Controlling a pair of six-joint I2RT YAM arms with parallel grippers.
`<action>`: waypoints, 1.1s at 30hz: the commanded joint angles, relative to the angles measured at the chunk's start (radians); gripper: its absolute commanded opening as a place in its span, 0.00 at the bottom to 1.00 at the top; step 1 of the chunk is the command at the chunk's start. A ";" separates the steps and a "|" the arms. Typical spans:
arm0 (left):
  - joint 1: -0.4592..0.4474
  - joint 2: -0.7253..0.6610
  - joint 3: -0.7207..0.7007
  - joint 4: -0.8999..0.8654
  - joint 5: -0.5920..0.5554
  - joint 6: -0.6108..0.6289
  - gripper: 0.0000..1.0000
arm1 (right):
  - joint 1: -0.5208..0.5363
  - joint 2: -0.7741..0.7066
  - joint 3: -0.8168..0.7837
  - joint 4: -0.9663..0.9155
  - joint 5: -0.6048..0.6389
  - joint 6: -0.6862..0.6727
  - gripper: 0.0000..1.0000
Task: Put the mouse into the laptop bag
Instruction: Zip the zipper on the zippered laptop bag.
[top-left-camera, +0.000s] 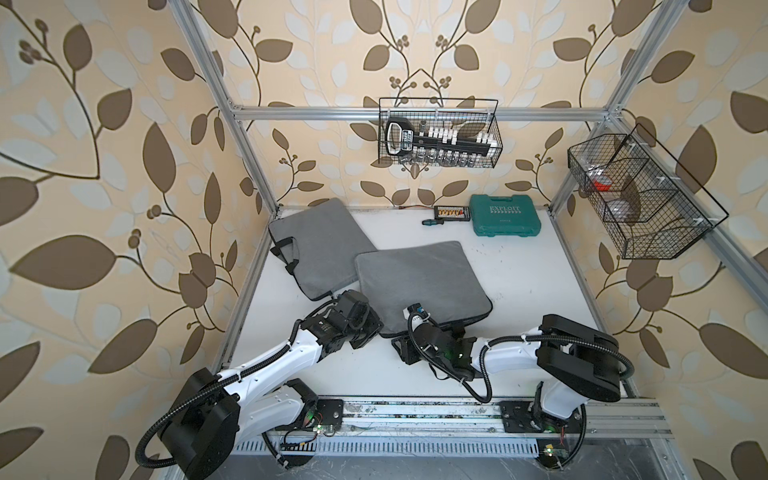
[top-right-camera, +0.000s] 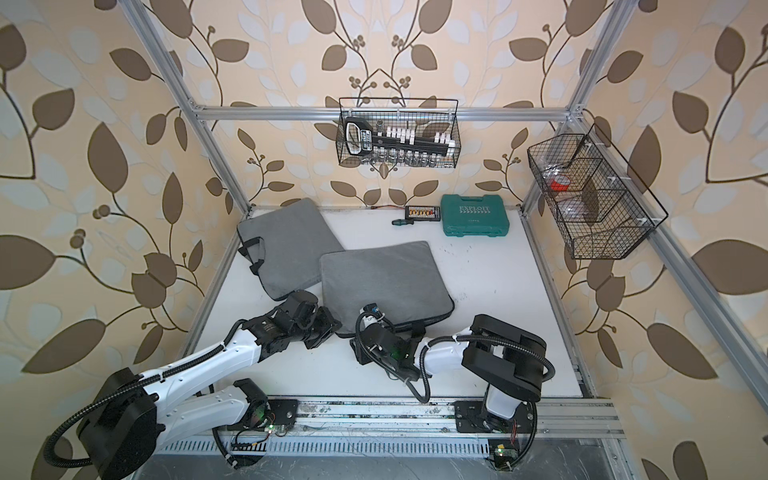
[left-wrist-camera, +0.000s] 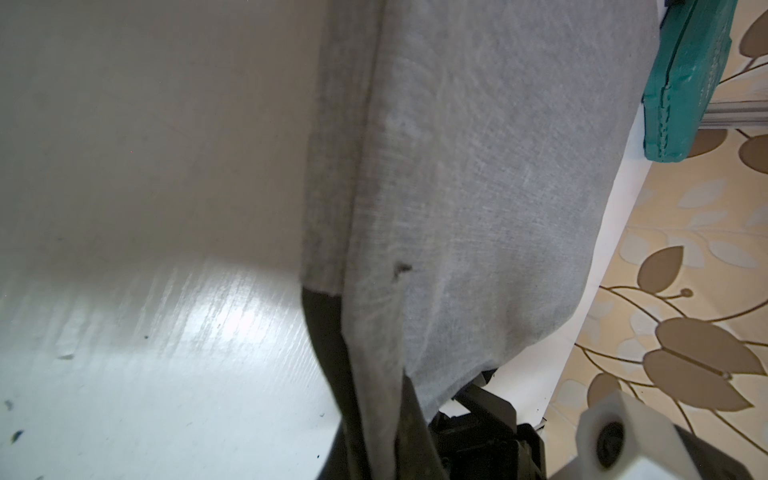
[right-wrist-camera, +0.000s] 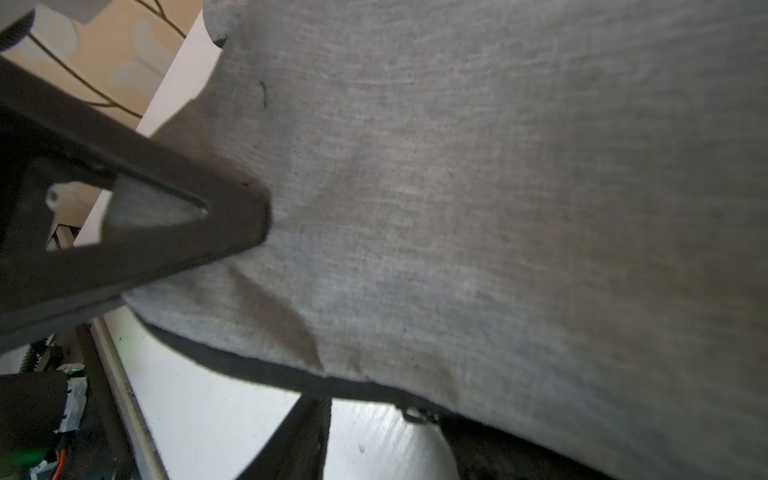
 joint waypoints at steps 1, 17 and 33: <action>0.007 -0.024 0.059 0.035 -0.006 0.004 0.00 | -0.001 0.012 0.015 0.038 -0.035 -0.018 0.49; 0.008 -0.059 0.047 0.024 -0.010 -0.003 0.00 | -0.001 0.054 0.040 0.091 0.017 -0.012 0.37; 0.008 -0.087 0.027 0.022 -0.030 -0.012 0.00 | -0.005 0.098 -0.139 0.513 -0.011 -0.039 0.45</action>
